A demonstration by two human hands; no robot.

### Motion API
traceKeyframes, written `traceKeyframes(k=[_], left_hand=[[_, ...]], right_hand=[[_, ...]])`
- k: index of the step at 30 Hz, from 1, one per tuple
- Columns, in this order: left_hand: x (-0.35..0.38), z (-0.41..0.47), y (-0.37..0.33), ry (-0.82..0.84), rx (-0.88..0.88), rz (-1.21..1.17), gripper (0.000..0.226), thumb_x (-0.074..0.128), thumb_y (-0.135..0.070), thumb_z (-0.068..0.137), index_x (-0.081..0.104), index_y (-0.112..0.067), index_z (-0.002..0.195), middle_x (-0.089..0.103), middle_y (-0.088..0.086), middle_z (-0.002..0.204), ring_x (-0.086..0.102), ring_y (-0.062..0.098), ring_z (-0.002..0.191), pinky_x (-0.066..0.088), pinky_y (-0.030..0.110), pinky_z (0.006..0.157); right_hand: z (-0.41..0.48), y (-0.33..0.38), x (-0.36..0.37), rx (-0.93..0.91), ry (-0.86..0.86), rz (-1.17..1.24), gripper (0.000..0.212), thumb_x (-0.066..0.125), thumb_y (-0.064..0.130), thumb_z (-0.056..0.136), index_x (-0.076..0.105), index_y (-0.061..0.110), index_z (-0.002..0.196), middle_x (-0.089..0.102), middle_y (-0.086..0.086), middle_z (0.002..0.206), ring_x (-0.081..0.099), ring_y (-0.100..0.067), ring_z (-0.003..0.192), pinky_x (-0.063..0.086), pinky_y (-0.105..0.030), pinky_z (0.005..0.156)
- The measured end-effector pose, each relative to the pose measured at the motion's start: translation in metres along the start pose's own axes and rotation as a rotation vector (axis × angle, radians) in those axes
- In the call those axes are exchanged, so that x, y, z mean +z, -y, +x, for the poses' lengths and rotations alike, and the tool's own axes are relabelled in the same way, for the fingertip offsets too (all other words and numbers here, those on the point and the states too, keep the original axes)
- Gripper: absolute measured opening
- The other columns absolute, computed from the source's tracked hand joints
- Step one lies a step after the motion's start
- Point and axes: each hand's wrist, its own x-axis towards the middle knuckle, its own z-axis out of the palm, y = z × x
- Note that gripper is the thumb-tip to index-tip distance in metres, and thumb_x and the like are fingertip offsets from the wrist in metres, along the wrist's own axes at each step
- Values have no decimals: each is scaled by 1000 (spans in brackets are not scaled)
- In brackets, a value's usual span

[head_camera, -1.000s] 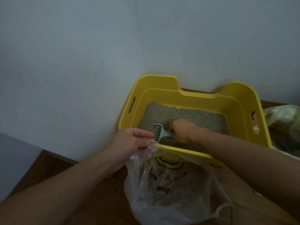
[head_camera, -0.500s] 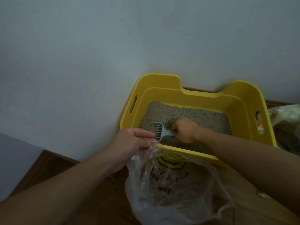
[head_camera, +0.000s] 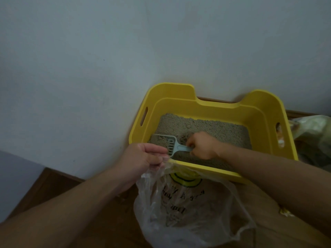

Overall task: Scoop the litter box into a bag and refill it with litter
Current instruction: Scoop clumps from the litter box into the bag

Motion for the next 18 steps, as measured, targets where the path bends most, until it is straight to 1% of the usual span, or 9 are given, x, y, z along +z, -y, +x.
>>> traceKeyframes(k=[4,10,12,16,18], left_hand=[[0,1,1,-2,6,0,26,60,17,84,71,0,100,76,16,93,70,19,71,59,28,71],[0,2,1,-5,15,4,25,60,16,85,71,1,101,77,16,91,70,16,68,58,26,67],[1,2,1,-5,11,-3,25,60,16,85,71,1,101,76,16,91,70,16,67,59,25,65],[0,3,2,3,17,9,25,61,15,85,71,-1,101,77,15,91,71,16,69,58,23,62],[-1,3,3,4,24,24,25,61,15,84,71,-2,100,77,14,91,71,16,70,57,21,61]], right_hand=[[2,2,0,41,4,-4,22,61,15,83,74,16,101,70,-6,91,63,-23,80,58,-42,75],[4,4,1,68,31,-4,22,59,13,85,73,13,102,71,-10,97,66,-28,87,59,-45,79],[6,5,0,75,46,-6,23,59,13,84,74,13,103,71,-10,98,66,-28,89,59,-44,80],[7,3,-1,59,29,2,22,60,13,84,74,15,101,70,-7,97,63,-23,85,57,-42,79],[4,0,-2,44,21,8,20,61,14,85,73,15,102,68,-4,98,61,-22,87,55,-38,78]])
